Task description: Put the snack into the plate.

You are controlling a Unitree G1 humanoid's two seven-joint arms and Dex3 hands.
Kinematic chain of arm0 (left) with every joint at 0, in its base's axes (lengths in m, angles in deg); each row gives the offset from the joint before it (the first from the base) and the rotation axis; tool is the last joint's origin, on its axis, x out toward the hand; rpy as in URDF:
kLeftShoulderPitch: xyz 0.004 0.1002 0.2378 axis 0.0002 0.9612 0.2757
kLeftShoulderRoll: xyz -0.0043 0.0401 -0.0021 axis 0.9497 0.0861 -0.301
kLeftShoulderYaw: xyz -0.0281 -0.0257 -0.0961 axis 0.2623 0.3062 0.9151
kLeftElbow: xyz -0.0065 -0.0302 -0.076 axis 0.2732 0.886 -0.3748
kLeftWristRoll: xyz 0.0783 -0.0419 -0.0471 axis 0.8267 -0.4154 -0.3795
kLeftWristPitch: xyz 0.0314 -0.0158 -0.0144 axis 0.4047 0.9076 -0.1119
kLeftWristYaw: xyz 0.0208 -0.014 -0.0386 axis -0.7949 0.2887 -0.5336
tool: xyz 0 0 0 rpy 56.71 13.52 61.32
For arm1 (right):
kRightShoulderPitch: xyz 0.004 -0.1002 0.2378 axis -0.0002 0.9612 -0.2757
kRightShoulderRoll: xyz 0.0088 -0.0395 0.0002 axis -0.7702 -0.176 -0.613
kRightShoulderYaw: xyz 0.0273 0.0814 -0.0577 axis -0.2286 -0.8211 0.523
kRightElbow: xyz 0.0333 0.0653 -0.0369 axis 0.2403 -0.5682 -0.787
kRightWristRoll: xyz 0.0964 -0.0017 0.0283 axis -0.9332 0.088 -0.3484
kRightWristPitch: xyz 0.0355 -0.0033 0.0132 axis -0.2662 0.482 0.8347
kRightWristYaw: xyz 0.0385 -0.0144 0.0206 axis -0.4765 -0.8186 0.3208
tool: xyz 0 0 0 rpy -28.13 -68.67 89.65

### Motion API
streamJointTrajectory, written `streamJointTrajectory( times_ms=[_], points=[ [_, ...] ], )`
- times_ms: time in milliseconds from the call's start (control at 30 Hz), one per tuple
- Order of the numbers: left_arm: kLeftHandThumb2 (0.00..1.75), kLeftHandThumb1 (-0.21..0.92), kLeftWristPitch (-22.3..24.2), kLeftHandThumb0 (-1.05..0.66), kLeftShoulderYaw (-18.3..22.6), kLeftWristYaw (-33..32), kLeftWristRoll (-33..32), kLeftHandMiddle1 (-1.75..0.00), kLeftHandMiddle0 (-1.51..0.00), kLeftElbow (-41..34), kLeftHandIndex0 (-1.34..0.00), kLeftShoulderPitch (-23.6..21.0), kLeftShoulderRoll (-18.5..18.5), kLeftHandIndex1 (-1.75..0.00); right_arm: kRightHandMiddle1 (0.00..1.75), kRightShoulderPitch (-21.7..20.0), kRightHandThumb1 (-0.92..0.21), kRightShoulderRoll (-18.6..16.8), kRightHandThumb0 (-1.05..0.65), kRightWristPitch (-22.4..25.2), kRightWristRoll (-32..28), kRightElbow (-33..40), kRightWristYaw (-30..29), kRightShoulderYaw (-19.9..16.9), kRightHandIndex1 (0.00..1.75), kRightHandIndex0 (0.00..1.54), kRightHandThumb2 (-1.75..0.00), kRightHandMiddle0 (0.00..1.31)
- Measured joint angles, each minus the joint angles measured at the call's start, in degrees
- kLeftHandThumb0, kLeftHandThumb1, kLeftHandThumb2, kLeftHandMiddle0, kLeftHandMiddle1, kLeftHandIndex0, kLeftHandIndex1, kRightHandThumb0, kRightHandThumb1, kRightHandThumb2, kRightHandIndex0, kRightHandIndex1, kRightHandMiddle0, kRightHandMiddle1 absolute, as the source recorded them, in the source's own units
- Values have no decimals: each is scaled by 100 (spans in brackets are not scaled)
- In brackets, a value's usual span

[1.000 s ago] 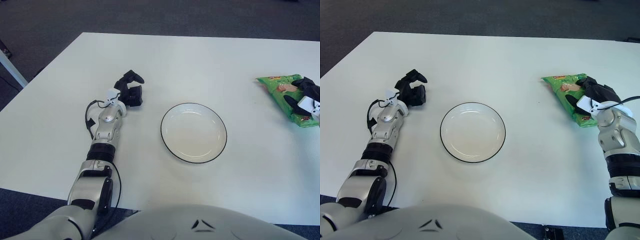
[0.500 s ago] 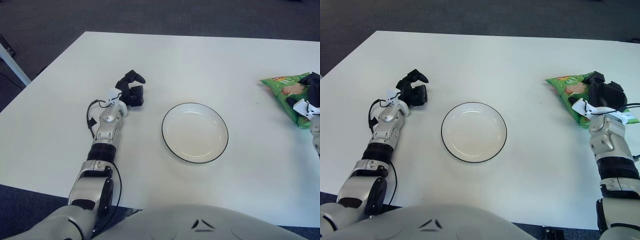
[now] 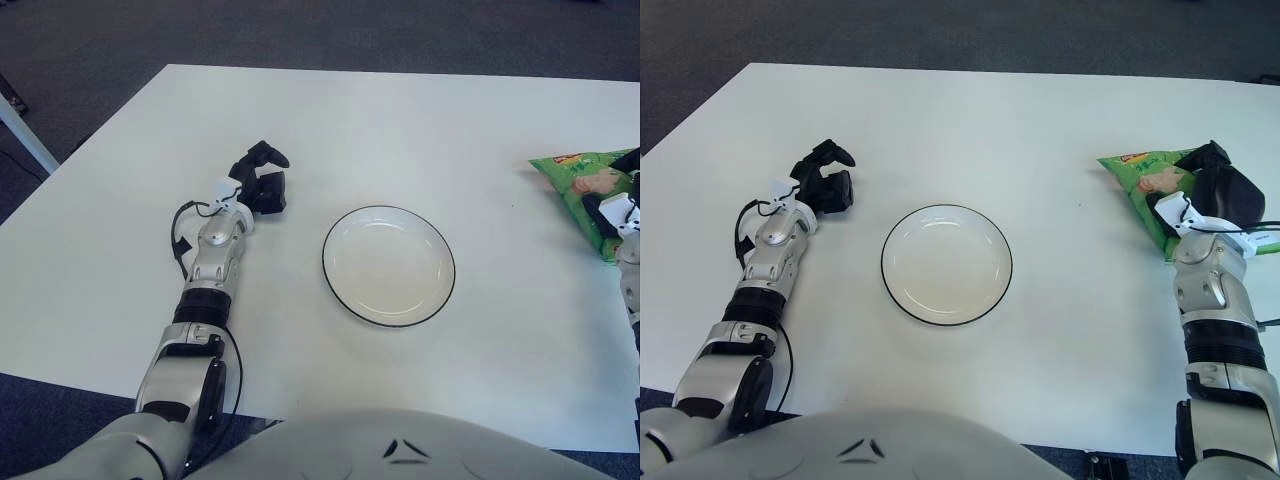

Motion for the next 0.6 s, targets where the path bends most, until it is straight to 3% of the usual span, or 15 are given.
streamJointTrajectory(
  times_ms=[333,600],
  points=[
    [129,34,28,-47,-23,-76,29,-175,-122,-65,-59,14,-5,-175,175,268,-10,-465,0,618,341,1675,249,151,161,81,-152,55],
    [125,37,10,-46,-61,-84,45,-175,-118,-38,-57,-1,-12,-175,175,125,-15,-597,0,570,417,2113,478,244,172,73,-151,52]
  ],
)
